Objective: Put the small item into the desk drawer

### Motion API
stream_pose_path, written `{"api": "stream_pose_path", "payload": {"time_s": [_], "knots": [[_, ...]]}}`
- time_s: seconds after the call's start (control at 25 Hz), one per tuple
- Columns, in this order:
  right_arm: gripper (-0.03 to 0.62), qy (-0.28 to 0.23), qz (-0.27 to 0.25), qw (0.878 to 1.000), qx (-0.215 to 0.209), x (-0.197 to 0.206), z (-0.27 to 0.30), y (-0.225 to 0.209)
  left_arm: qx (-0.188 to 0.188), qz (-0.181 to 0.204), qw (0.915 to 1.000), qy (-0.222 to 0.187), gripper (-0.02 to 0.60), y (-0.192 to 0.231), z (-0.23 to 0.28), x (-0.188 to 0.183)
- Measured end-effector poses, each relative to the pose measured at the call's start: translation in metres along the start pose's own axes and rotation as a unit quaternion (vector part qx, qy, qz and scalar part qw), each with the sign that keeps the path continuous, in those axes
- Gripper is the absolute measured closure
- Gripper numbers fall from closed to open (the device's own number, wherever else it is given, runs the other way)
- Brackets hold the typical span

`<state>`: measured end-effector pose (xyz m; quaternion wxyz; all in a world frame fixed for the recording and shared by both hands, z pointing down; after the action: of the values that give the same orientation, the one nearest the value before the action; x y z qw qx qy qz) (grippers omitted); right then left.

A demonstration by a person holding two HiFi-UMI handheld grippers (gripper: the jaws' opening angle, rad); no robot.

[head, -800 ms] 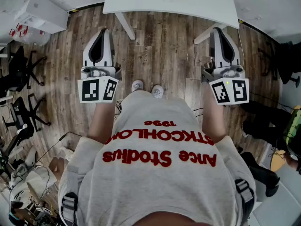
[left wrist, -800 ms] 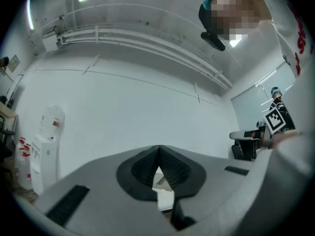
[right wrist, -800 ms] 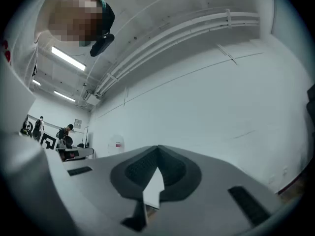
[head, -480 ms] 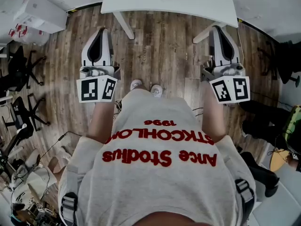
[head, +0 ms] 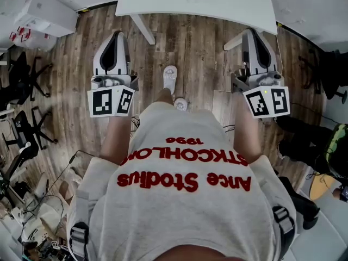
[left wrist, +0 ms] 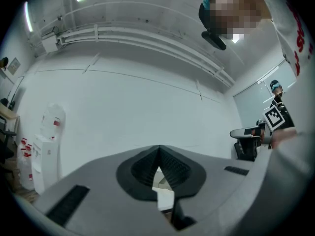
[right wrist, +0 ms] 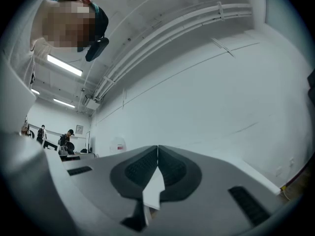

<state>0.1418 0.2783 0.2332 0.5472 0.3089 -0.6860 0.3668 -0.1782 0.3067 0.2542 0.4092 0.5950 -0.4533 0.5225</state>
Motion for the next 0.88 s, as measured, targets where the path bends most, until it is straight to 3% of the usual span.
{"api": "stream_pose_path", "payload": {"time_s": [0.88], "knots": [[0.588, -0.003, 0.006, 0.999, 0.031, 0.01, 0.156, -0.078, 0.044, -0.011, 0.9989, 0.002, 0.577, 0.067, 0.19, 0.026]]}}
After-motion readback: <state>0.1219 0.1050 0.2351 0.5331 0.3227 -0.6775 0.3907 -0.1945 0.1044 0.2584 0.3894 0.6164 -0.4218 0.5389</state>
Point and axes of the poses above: the fingertips, and each gripper's own axes: z forward along the fingers, y to its left, x out of its underside, the point moved 4 cm from there along -z, backward along the fingers, and after that the axes turned 3 degrees about y, right-handed, at the moved point
